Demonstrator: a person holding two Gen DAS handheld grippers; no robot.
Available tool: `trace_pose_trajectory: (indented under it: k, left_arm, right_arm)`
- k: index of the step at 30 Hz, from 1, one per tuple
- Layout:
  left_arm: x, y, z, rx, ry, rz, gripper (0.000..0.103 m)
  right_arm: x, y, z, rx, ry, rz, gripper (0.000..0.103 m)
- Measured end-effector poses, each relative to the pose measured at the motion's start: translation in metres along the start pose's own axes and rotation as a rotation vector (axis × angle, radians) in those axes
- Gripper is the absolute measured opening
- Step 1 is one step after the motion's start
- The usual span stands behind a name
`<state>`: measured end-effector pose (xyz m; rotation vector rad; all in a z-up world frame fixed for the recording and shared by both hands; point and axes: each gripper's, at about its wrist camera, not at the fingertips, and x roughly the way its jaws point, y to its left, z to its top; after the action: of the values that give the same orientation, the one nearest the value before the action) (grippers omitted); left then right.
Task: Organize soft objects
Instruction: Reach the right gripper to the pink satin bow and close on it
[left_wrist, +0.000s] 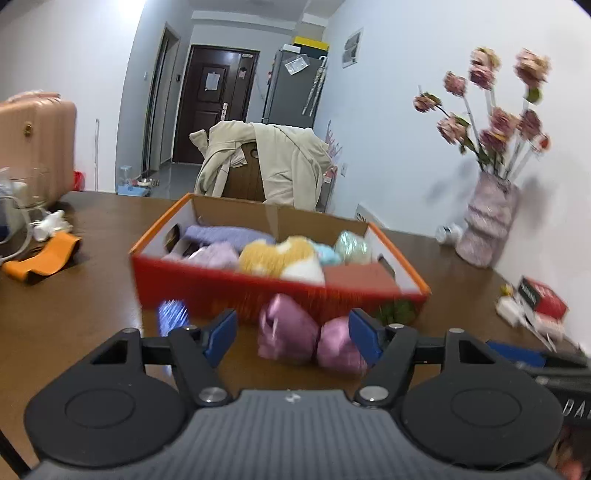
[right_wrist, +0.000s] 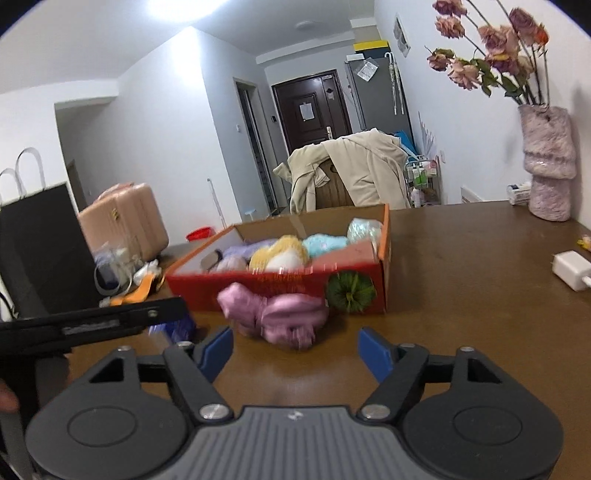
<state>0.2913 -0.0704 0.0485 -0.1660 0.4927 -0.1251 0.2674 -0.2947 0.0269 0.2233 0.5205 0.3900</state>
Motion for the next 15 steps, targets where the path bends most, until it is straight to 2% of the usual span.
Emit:
trace_pose_trajectory:
  k: [2,4,7,9,11,15]
  left_arm:
    - [0.026,-0.002,0.009,0.01,0.016,0.012,0.063]
    - [0.053,-0.001,0.012,0.004,0.059,0.031,0.057]
    - [0.078,0.007,0.004,-0.029,0.134,0.006,0.049]
    - [0.082,0.009,-0.007,-0.011,0.156,-0.016,0.04]
    - [0.08,0.008,-0.015,0.023,0.147,-0.028,0.037]
    - [0.072,0.008,-0.02,0.036,0.164,-0.072,0.033]
  right_arm:
    - [0.023,-0.002,0.013,0.017,0.011,0.003,0.072]
    - [0.05,-0.005,0.023,0.022,0.022,-0.003,0.067]
    - [0.09,-0.012,0.028,0.046,0.061,-0.019,0.057]
    - [0.109,-0.02,0.024,0.075,0.098,-0.015,0.046]
    - [0.118,-0.025,0.014,0.08,0.126,-0.01,0.039]
    - [0.121,-0.023,0.005,0.065,0.163,0.015,0.035]
